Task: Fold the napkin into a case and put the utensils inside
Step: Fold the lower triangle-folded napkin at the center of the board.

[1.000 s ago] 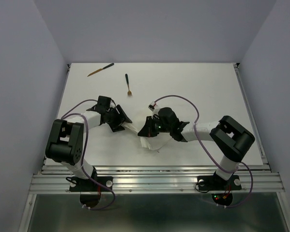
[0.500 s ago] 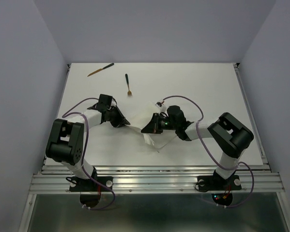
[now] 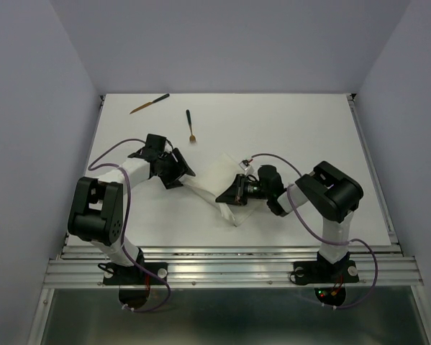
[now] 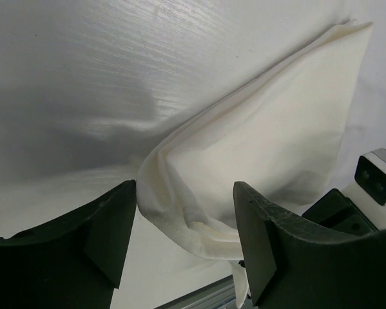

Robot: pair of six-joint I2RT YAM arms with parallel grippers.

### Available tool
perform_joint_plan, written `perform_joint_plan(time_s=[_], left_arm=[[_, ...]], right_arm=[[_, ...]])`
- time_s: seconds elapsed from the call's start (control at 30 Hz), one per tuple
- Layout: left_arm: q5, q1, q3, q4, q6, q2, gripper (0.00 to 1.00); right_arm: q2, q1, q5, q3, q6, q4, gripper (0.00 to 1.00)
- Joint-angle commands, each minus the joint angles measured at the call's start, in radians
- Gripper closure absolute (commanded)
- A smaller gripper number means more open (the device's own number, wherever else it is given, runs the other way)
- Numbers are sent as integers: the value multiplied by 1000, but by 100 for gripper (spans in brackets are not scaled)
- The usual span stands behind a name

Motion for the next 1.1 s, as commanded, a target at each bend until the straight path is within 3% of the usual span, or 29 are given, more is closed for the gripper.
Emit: perform_joint_plan(time_s=[0.0, 0.1, 0.13, 0.3, 0.4, 0.5, 0.53, 0.6, 0.87, 1.07], left_arm=[[-43, -2, 44, -46, 23, -54, 29], [-57, -5, 33, -55, 25, -63, 40], [-63, -5, 21, -55, 26, -70, 50], [-81, -7, -8, -55, 25, -74, 75], [-78, -11, -28, -46, 23, -77, 78], [-77, -19, -25, -38, 25, -82, 71], [-77, -22, -22, -37, 23, -82, 64], [-72, -28, -10, -34, 25, -80, 63], [-28, -56, 56, -38, 12, -21, 92], [-19, -71, 121, -64, -6, 38, 100]], right_arm=[[5, -15, -20, -18, 60, 165, 99], [16, -26, -12, -40, 94, 214, 99], [26, -37, -14, -51, 120, 252, 99], [74, -46, -15, -69, 191, 366, 99], [94, -46, -17, -74, 214, 406, 99], [99, -46, -17, -77, 217, 415, 99], [99, -46, -17, -77, 217, 414, 99], [97, -46, -17, -77, 214, 412, 99], [94, -46, -12, -75, 199, 392, 99], [97, -46, -11, -78, 196, 387, 99]])
